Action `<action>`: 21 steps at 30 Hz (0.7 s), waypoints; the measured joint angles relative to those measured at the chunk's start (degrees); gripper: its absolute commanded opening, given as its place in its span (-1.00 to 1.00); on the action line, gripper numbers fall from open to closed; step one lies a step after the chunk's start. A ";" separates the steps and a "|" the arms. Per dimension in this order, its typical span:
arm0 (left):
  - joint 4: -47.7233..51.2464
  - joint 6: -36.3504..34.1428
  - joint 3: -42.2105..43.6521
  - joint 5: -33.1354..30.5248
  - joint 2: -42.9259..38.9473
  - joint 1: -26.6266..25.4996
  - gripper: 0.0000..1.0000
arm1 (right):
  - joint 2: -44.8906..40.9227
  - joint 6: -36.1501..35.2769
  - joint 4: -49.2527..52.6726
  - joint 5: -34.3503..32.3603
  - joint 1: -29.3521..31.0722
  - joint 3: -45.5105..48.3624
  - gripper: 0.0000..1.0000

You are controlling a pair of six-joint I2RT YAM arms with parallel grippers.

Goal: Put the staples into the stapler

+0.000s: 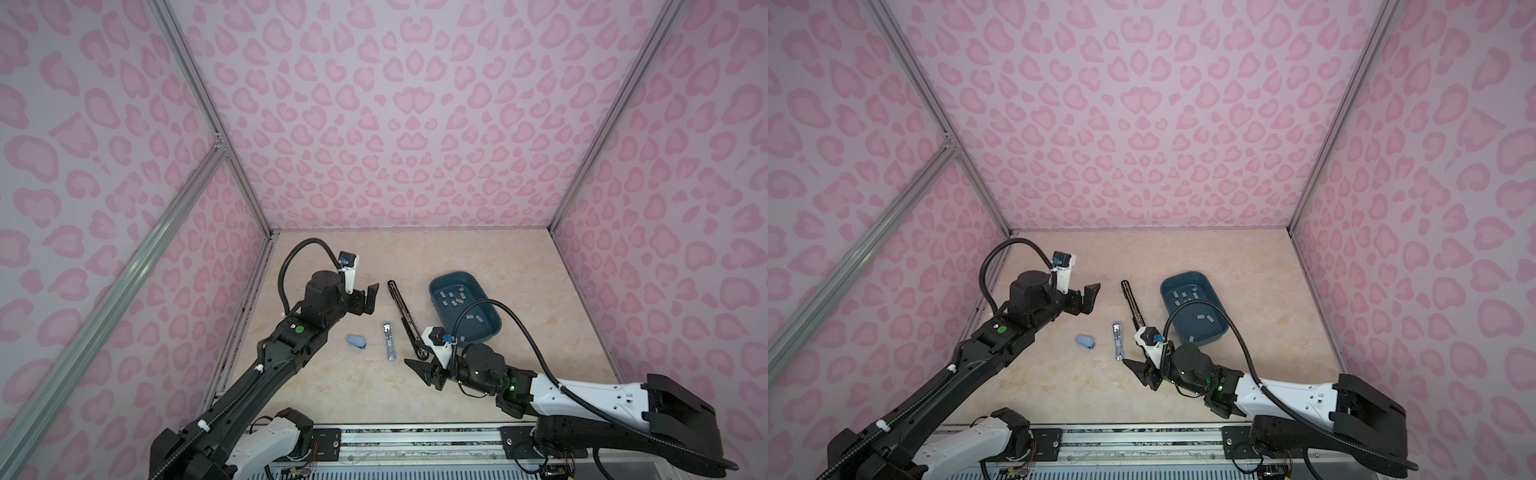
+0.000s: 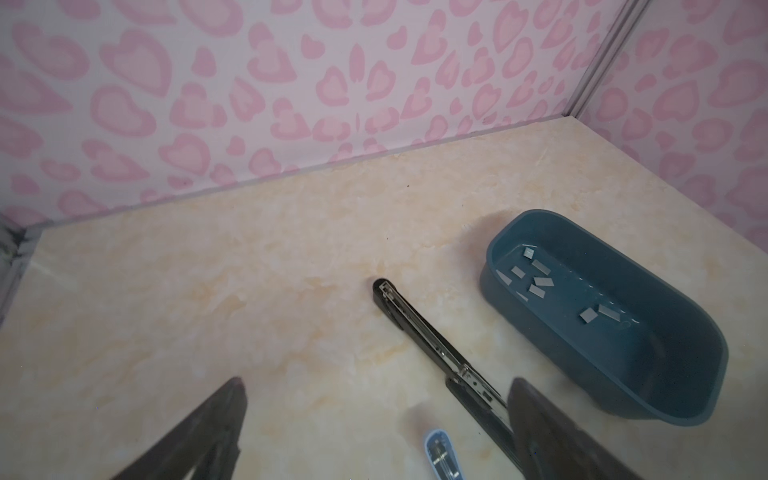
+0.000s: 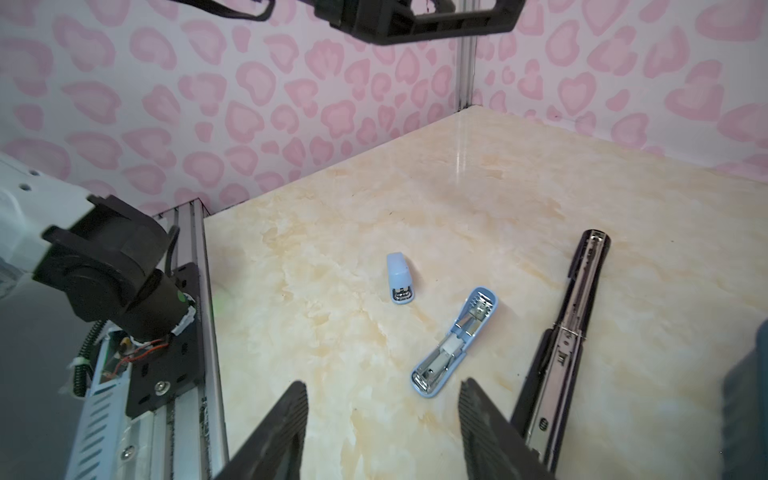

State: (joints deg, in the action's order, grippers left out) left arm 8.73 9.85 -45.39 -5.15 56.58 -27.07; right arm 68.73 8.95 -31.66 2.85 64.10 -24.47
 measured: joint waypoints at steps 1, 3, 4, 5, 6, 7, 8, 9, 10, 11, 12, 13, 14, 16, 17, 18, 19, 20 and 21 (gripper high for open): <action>0.24 2.71 1.90 -1.57 -2.12 0.07 0.73 | 3.98 -0.63 -0.79 -0.42 0.46 -1.66 0.21; 1.66 8.41 5.53 -5.68 -6.97 0.17 0.84 | 10.38 -1.18 -1.44 -0.96 1.07 -4.70 0.21; 2.05 11.47 7.72 -8.07 -10.12 0.17 0.91 | 13.70 -1.29 -1.44 -1.33 1.20 -6.84 0.21; 1.90 13.97 10.34 -10.47 -13.55 0.17 0.94 | 17.25 -1.49 -1.36 -1.40 1.36 -9.57 0.22; 1.55 15.93 13.03 -12.57 -16.85 0.22 0.95 | 19.41 -1.57 -1.29 -1.55 1.42 -11.45 0.22; 2.10 17.79 15.58 -14.95 -20.15 0.24 0.95 | 21.90 -1.57 -1.25 -1.73 1.44 -13.60 0.24; 2.97 18.99 17.25 -16.96 -23.19 0.39 0.95 | 23.71 -1.55 -1.18 -1.79 1.49 -15.13 0.27; 3.54 19.54 17.75 -18.29 -24.65 0.39 0.95 | 25.57 -1.51 -1.03 -1.81 1.49 -16.74 0.28; 4.09 19.96 17.84 -20.02 -26.38 0.50 0.95 | 27.80 -1.51 -0.26 -1.99 1.51 -18.97 0.28; 3.93 20.06 17.84 -21.75 -27.85 0.59 0.95 | 29.68 -1.46 0.44 -2.05 1.53 -21.00 0.27; 3.56 20.11 17.94 -22.99 -28.48 0.61 0.96 | 31.26 -1.38 1.44 -2.32 1.55 -22.91 0.27; 3.26 20.17 18.12 -23.87 -28.76 0.63 0.95 | 32.96 -1.29 2.36 -2.71 1.64 -25.14 0.27; 3.19 20.46 18.43 -24.57 -28.68 0.76 0.95 | 34.40 -1.01 3.28 -2.84 1.75 -27.10 0.28; 3.58 20.61 18.78 -24.79 -27.76 0.76 0.94 | 37.59 -1.01 4.55 -3.37 1.79 -30.97 0.28; 3.56 20.68 18.78 -24.61 -27.04 0.83 0.92 | 38.49 -1.01 4.83 -3.65 1.79 -31.89 0.28; 3.56 20.68 18.78 -24.44 -26.32 0.83 0.90 | 39.74 -1.03 5.70 -4.22 1.79 -33.16 0.28; 3.69 20.63 18.73 -24.11 -25.68 0.83 0.90 | 41.07 -1.07 6.64 -4.42 1.79 -34.53 0.27; 4.11 20.61 18.62 -23.93 -25.22 0.81 0.91 | 42.40 -1.27 7.63 -4.48 1.79 -36.04 0.25; 4.66 20.48 18.51 -23.93 -24.92 0.81 0.93 | 43.60 -1.68 8.68 -4.52 1.79 -37.48 0.24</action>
State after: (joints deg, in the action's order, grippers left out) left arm 13.39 30.33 -26.87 -29.08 31.66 -26.26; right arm 112.33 7.27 -22.98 -1.67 65.89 -61.95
